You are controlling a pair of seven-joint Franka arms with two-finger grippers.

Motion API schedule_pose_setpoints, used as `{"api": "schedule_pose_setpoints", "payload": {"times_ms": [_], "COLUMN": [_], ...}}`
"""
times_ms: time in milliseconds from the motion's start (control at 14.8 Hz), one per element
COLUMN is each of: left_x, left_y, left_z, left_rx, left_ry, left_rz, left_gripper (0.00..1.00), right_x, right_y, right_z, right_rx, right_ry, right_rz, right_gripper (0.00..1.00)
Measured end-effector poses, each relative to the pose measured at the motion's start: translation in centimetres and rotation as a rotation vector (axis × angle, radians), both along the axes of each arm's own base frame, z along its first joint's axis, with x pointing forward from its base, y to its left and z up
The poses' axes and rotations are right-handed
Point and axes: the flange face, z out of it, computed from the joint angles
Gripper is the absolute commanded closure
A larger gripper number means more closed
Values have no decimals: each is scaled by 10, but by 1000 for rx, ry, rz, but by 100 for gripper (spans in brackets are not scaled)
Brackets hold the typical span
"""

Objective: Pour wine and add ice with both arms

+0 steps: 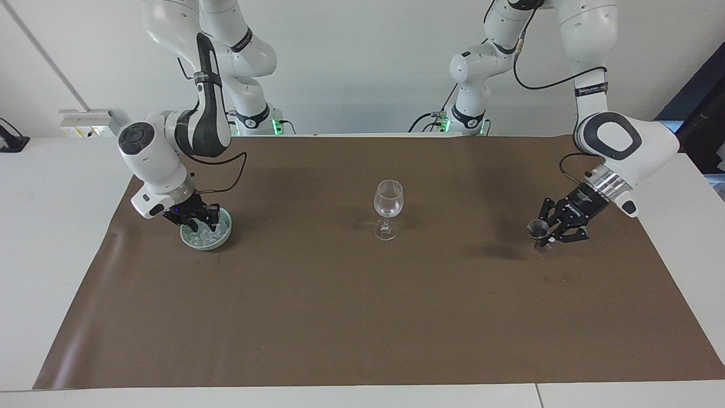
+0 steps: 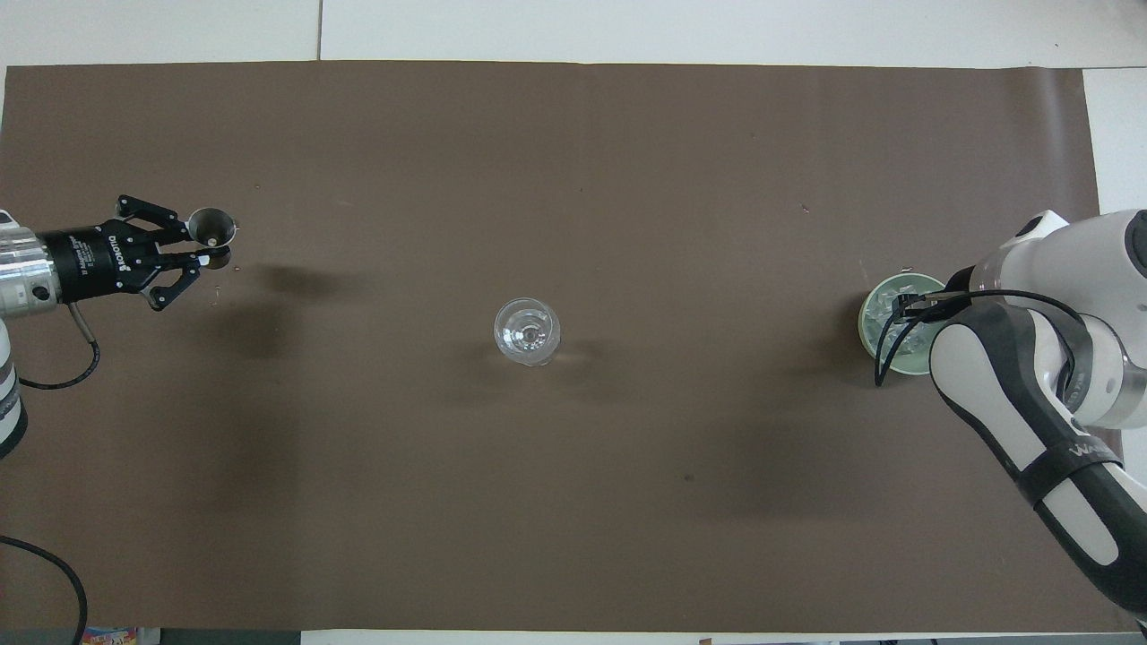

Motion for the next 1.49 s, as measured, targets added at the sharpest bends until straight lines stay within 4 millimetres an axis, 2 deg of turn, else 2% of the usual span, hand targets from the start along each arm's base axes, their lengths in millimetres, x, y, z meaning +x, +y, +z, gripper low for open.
{"api": "schedule_pose_setpoints", "payload": {"times_ms": [203,406,473,608,744,946,1217,1352,1420,1487], "left_x": [-4,-13,-17,-27,-29,-31,-51,-55,-57,-59], "left_y": [45,76,86,105,111,103,94,101,105,109], "left_z": [-25,-40,-45,-56,-66,-78,-107,-110,-109,-109], "left_rx": [-100,-196,-238,-287,-326,-384,-397,-402,-406,-412], "left_ry": [-31,-38,-54,-70,-76,-92,-95,-98,-100,-103], "left_rz": [92,162,175,193,233,276,282,299,306,309], "left_gripper": [100,100,100,100,100,100,100,100,76,1], "right_x": [0,4,11,29,42,53,54,51,48,42], "right_y": [1,2,6,26,50,100,207,261,288,314], "right_z": [0,9,22,68,117,170,216,233,238,242], "right_rx": [0,3,5,9,14,17,8,11,15,20], "right_ry": [2,20,32,39,34,30,36,14,1,-11], "right_rz": [1,6,18,56,93,96,73,73,72,66], "right_gripper": [100,100,100,100,100,100,100,100,100,100]}}
